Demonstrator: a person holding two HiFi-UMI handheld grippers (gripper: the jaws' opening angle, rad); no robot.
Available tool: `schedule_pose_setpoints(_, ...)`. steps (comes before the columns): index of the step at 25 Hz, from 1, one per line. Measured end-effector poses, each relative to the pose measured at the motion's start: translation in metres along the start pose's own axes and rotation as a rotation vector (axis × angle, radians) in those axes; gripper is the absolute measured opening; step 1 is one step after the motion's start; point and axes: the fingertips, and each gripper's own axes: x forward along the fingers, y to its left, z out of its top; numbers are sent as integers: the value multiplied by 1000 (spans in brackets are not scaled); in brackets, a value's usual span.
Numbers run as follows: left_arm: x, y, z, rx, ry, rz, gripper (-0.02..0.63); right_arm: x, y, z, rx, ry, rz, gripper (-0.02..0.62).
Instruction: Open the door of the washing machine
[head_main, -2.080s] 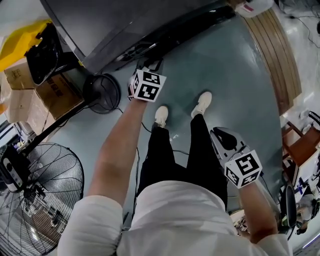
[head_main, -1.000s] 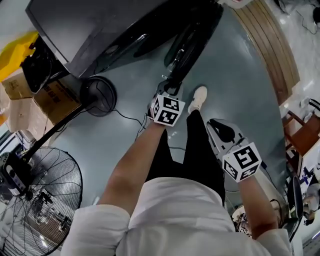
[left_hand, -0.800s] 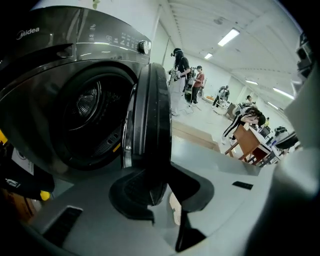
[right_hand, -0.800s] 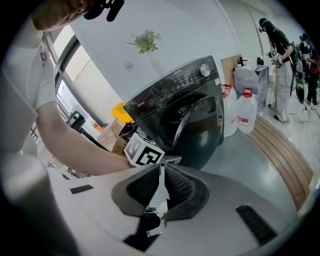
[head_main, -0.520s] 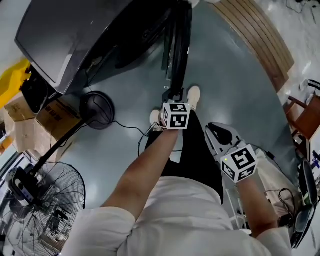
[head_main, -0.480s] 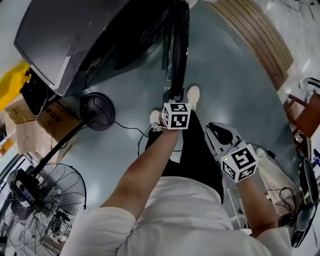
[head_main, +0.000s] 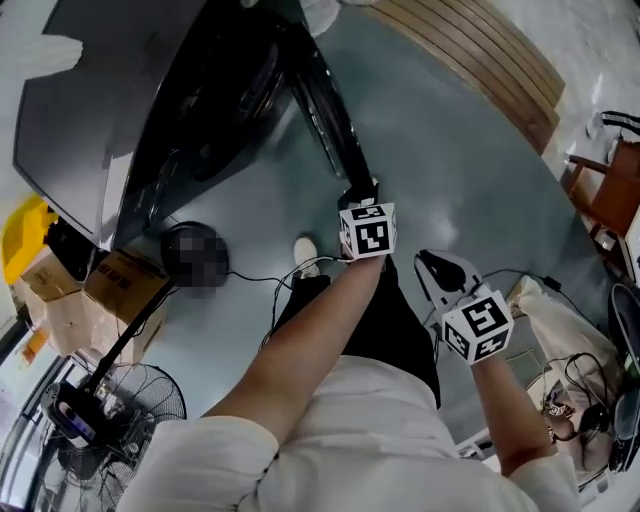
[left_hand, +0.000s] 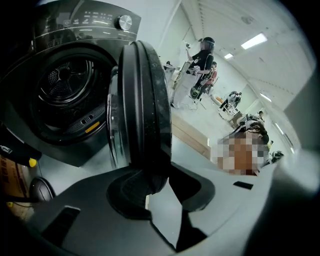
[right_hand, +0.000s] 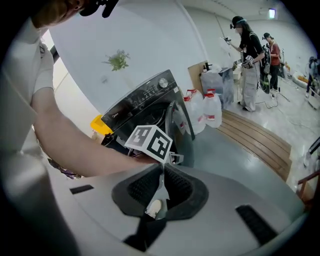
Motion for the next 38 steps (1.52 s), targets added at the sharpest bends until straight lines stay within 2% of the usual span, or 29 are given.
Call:
schedule_pose_setpoints(7, 34, -60, 24, -91, 20, -38, 121, -24, -36, -11, 93, -30, -47, 40)
schedule_pose_setpoints(11, 51, -91, 37, -187, 44, -61, 123, -38, -58, -16, 133, -40, -79, 40)
schedule_pose_setpoints(22, 103, -158, 100, -419, 36, -128, 132, -59, -109, -19, 219, -59, -140, 40)
schedule_pose_setpoints(29, 125, -183, 131, -453, 31, -156, 127, -69, -130, -20, 258, -61, -162, 40)
schedule_pose_setpoints(38, 134, -197, 147, -425, 23, -179, 112, -76, -139, -16, 249, -58, -159, 40)
